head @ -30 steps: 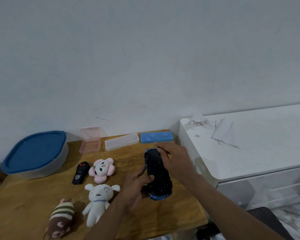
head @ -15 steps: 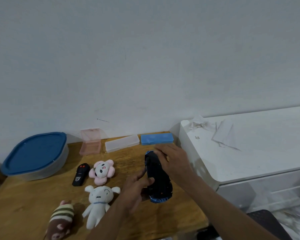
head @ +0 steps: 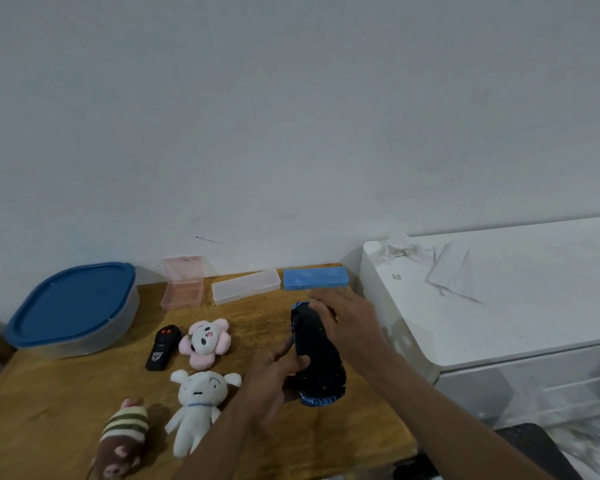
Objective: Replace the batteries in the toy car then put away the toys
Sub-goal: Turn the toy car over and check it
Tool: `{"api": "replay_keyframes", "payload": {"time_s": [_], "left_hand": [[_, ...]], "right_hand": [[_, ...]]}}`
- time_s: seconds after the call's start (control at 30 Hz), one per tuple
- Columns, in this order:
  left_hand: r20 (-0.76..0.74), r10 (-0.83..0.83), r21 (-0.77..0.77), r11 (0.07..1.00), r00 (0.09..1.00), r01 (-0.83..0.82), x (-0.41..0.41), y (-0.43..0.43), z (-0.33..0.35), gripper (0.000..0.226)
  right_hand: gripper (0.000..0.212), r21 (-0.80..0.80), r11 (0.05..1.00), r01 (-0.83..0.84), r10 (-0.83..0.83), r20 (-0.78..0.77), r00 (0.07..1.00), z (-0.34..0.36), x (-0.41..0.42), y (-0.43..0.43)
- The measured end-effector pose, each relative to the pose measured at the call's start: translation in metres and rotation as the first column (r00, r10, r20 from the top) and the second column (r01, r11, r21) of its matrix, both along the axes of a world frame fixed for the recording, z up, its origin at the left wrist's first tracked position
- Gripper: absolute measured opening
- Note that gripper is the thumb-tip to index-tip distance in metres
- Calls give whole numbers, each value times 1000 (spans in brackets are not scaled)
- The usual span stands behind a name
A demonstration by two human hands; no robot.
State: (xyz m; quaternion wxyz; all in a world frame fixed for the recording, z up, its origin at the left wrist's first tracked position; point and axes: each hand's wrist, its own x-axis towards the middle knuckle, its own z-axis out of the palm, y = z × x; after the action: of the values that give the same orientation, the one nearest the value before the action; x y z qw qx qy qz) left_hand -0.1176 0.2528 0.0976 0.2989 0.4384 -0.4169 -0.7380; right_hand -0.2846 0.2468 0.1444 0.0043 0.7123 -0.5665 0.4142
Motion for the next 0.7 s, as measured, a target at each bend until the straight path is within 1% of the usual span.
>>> {"api": "replay_keyframes", "payload": {"time_s": [0.1, 0.23, 0.27, 0.37, 0.43, 0.57, 0.7], "left_hand": [[-3, 16, 9, 1000, 1000, -16, 0, 0, -3, 49], [-10, 27, 20, 999, 1000, -27, 1, 0, -3, 52], [-11, 26, 21, 999, 1000, -26, 2, 0, -3, 52], [-7, 25, 15, 1000, 1000, -25, 3, 1, -2, 50], [-13, 35, 24, 999, 999, -35, 6, 1, -1, 49], [-34, 59, 48, 997, 998, -57, 14, 0, 0, 48], [-33, 77, 39, 996, 997, -76, 20, 0, 1, 44]], "right_hand": [[19, 20, 1000, 10, -9, -16, 1000, -1, 1, -2], [34, 65, 998, -13, 16, -48, 999, 1, 2, -2], [32, 66, 998, -10, 12, -34, 999, 2, 2, -2], [16, 66, 998, -3, 3, 8, 1000, 0, 3, -5], [16, 75, 997, -13, 13, 6, 1000, 0, 5, -6], [22, 76, 997, -30, 30, 9, 1000, 0, 12, -7], [14, 71, 996, -49, 47, 32, 998, 5, 21, -9]]}}
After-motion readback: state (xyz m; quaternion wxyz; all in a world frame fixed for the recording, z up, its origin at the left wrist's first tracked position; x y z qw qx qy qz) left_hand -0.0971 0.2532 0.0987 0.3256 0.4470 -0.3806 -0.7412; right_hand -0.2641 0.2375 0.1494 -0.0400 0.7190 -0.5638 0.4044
